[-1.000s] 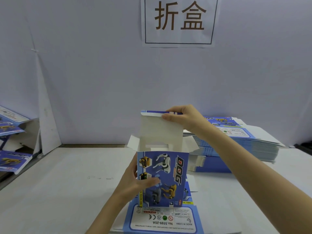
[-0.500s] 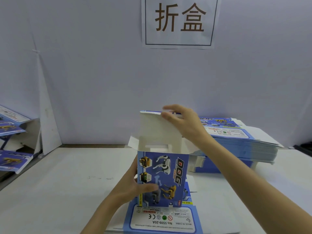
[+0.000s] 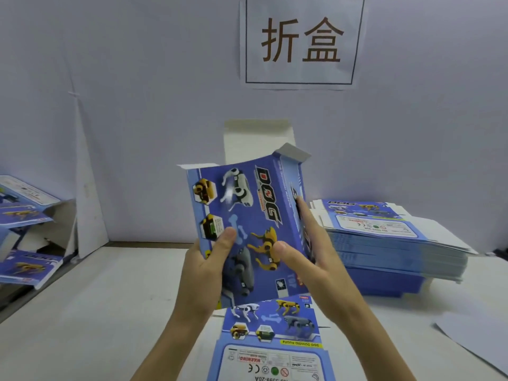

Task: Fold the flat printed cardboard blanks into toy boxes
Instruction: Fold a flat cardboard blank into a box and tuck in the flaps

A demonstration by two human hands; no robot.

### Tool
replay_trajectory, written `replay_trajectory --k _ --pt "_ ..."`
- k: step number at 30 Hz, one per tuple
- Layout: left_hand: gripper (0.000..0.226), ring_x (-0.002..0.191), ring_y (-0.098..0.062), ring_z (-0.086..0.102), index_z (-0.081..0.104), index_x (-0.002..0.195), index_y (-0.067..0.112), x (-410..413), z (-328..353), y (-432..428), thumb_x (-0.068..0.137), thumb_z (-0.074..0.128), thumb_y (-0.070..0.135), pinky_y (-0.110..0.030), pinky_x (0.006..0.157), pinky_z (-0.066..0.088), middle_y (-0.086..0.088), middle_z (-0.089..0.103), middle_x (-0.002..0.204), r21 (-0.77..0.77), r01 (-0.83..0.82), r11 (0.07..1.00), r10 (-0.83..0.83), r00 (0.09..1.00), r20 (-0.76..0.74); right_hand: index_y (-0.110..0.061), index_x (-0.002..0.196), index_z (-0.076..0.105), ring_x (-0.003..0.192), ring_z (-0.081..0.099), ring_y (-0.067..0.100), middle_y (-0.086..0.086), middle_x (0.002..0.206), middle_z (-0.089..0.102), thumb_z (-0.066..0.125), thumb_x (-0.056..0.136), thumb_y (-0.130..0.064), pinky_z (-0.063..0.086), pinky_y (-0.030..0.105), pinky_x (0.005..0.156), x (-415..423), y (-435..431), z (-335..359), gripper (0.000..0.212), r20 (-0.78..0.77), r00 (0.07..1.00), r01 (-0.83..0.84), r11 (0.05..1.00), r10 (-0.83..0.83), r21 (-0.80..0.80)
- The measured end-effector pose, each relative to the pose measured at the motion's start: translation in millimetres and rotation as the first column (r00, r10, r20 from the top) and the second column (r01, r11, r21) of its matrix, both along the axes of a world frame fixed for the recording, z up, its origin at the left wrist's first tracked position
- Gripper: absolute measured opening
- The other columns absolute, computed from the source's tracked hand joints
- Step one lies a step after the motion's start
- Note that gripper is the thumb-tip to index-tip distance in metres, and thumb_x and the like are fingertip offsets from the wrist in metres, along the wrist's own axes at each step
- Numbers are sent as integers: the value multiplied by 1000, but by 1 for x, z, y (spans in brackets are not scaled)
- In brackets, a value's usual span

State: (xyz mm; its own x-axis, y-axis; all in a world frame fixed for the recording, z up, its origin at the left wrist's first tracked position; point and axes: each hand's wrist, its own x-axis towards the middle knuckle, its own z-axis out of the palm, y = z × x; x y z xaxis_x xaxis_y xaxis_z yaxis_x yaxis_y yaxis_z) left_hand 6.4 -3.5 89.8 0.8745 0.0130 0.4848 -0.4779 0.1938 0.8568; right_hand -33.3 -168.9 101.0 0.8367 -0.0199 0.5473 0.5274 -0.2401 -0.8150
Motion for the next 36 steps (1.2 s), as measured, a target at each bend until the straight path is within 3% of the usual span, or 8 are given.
replay_trajectory --k 5,12,16,19,23,29,32,36 --pt "48 83 -6 70 66 104 23 -3 6 2 70 60 56 -19 70 54 11 74 87 133 -9 991 5 1000 28 -54 145 17 126 50 1 -21 145 42 70 78 -41 50 29 98 -3 -4 -5 87 -47 995 -91 995 93 46" --pt "35 61 -16 68 69 83 13 -7 2 -4 82 56 46 -24 56 52 0 70 66 100 -74 992 69 996 51 -53 144 25 131 45 2 -22 143 43 68 74 -51 42 40 107 -5 -6 -4 82 -77 997 -8 1000 9 25" --pt "66 101 4 63 50 130 38 -4 5 4 72 66 65 -18 80 50 27 65 113 123 153 981 -152 988 -18 -45 137 46 105 64 3 -14 127 62 66 74 -46 55 31 87 -5 -10 2 66 -105 994 28 978 -6 207" --pt "103 119 1 56 25 142 52 -10 5 8 55 76 71 -19 81 53 24 46 141 209 397 894 -408 913 9 -33 108 71 90 70 17 1 110 72 71 68 -50 55 37 76 -5 -14 6 44 -269 957 28 888 109 459" --pt "66 115 -14 62 37 130 66 -15 6 -1 78 72 47 -26 73 58 16 58 130 235 315 920 -354 923 149 -27 75 79 73 72 25 9 91 75 68 53 -52 58 45 72 -5 -18 4 35 -373 879 -37 823 296 566" --pt "52 115 -10 61 44 128 59 -11 12 4 82 66 54 -24 81 56 18 61 128 179 320 930 -341 934 104 -28 93 78 85 72 20 4 102 74 72 63 -38 59 36 64 -3 -23 3 32 -277 906 -120 821 321 559" --pt "88 129 -28 50 43 140 38 -8 11 4 64 65 77 -54 105 41 -3 55 139 42 396 917 -390 915 -100 -31 127 61 105 68 21 1 127 64 71 72 -22 58 35 66 -8 -28 9 56 -161 934 -208 854 318 477" --pt "73 108 -25 65 59 128 17 -9 6 0 70 56 62 -41 94 53 -7 69 116 22 349 937 -338 919 -202 -47 128 54 106 67 12 -16 121 66 69 74 -22 57 26 74 -12 -21 9 61 -39 976 -195 937 215 291"
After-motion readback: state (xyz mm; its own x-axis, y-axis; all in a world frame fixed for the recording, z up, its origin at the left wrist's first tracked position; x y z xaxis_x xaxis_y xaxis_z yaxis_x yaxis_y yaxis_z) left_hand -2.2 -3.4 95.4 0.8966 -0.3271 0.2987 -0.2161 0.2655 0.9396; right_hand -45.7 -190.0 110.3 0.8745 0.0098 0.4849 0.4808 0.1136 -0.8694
